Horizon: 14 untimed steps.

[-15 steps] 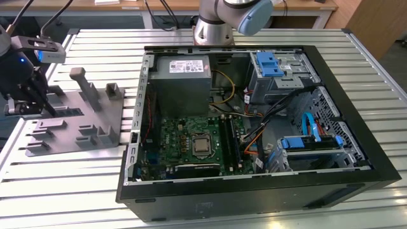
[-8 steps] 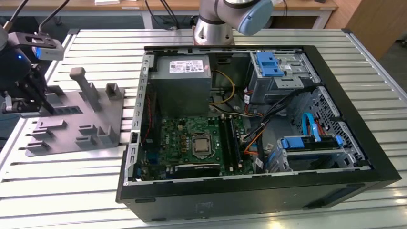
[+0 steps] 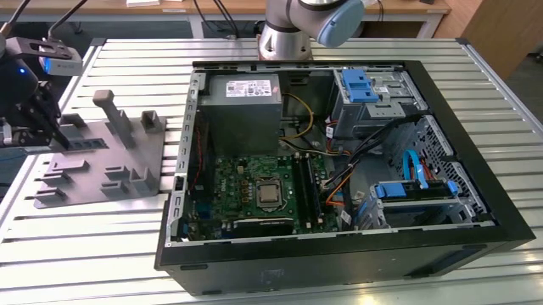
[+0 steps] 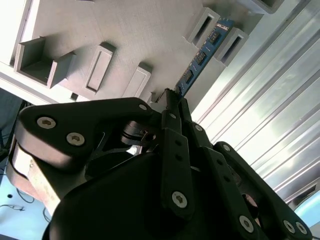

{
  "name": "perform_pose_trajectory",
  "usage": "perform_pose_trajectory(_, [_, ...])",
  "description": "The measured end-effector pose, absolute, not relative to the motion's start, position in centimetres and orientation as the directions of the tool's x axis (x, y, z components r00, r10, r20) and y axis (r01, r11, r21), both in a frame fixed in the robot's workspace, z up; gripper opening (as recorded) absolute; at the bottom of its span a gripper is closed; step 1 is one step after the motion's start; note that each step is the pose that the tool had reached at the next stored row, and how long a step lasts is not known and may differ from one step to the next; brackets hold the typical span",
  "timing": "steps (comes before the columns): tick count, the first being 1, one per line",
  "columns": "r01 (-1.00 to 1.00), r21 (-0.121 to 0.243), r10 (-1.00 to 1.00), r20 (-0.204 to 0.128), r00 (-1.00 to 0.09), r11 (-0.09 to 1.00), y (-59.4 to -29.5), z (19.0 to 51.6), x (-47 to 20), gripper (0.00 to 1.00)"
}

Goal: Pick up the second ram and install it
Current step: 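Pick up the second ram and move it above second insertion slot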

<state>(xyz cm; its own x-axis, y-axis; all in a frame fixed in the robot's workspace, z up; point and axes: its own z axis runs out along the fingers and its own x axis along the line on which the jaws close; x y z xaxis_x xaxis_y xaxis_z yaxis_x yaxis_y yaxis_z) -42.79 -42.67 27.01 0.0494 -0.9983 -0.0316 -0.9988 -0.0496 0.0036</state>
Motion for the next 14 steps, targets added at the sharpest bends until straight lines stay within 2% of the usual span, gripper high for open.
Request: perform_pose_trajectory(14, [-0.999,0.003,-0.998,-0.035,0.049,-0.050,-42.7,28.3,-42.8,0.14])
